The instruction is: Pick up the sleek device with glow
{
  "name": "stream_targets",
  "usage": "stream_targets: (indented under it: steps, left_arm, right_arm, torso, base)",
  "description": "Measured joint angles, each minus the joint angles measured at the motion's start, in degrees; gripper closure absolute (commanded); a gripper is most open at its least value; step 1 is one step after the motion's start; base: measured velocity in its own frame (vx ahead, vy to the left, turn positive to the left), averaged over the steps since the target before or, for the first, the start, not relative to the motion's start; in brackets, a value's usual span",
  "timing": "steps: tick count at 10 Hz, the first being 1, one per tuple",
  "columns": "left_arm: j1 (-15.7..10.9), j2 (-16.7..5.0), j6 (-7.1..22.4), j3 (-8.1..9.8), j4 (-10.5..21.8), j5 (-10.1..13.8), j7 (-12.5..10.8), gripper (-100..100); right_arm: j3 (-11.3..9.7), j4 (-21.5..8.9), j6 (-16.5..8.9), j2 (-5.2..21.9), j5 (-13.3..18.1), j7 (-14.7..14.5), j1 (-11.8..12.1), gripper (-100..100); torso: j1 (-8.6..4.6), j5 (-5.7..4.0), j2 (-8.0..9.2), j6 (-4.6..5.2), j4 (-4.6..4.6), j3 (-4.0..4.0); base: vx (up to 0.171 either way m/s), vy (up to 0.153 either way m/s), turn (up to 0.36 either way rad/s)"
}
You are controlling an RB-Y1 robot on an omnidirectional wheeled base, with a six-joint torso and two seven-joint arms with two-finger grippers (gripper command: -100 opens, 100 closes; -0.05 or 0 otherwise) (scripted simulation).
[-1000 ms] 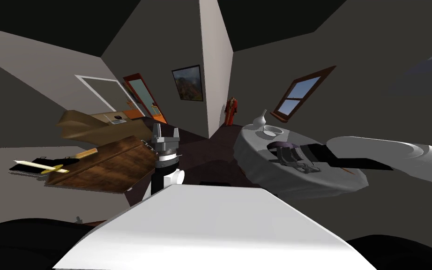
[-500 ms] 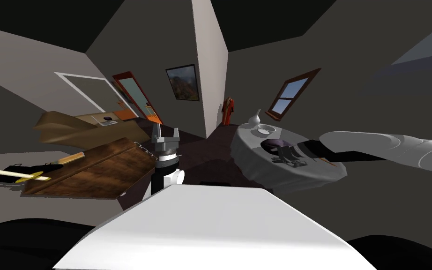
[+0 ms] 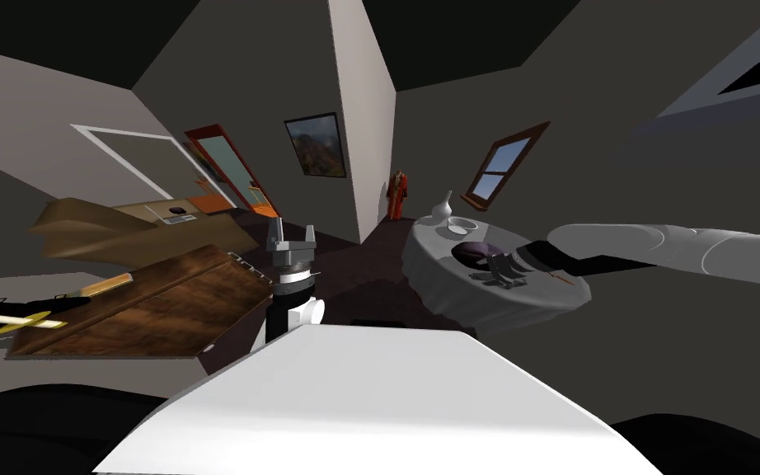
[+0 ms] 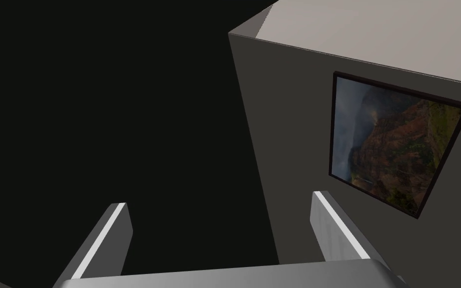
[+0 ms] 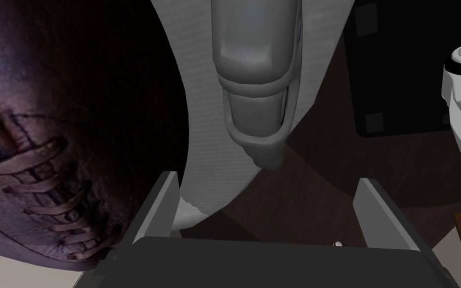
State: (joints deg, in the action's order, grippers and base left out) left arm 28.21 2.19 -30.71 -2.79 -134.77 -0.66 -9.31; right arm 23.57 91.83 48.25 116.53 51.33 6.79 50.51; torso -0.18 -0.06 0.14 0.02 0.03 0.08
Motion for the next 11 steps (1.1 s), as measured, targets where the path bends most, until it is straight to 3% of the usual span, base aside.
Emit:
stream_targets:
  steps: [4,5,6,9,10,11]
  left_arm:
    - [0.00,0.00,0.00,0.00,0.00,0.00,0.00,0]
    - [0.00,0.00,0.00,0.00,0.00,0.00,0.00,0]
    - [0.00,0.00,0.00,0.00,0.00,0.00,0.00,0]
    - [0.00,0.01,0.00,-0.01,0.00,0.00,0.00,0]
    - [0.00,0.00,0.00,0.00,0.00,0.00,0.00,0]
    - [0.00,0.00,0.00,0.00,0.00,0.00,0.00,0]
  right_arm:
    - [-0.45,-1.73,0.29,5.47,2.93,-0.71,0.84,-100]
    - [-0.48,-1.76,0.34,5.54,3.05,-0.71,0.82,0]
    - [-0.48,-1.76,0.34,5.53,3.04,-0.71,0.82,-100]
    - [-1.86,-1.11,-1.89,3.88,4.01,-1.10,2.11,-100]
    - [-1.94,-1.09,-2.09,3.82,4.04,-1.17,2.20,100]
    - [-1.94,-1.09,-2.07,3.83,4.04,-1.16,2.19,100]
  torso:
    - [-0.11,-0.03,-0.06,0.02,-0.02,-0.04]
    - [-0.06,-0.03,-0.08,0.01,-0.02,-0.05]
    - [-0.02,-0.02,-0.10,0.01,-0.03,-0.06]
    - [0.05,-0.02,-0.26,-0.01,-0.08,-0.17]
    - [0.01,-0.02,-0.25,-0.04,-0.07,-0.16]
    - [-0.01,-0.03,-0.24,-0.04,-0.07,-0.15]
  base:
    - [-0.009,-0.034,-0.045]
    - [0.000,0.000,0.000]
    - [0.018,0.019,0.108]
    - [0.023,0.021,0.034]
    - [0.000,0.000,0.000]
    - [0.000,0.000,0.000]
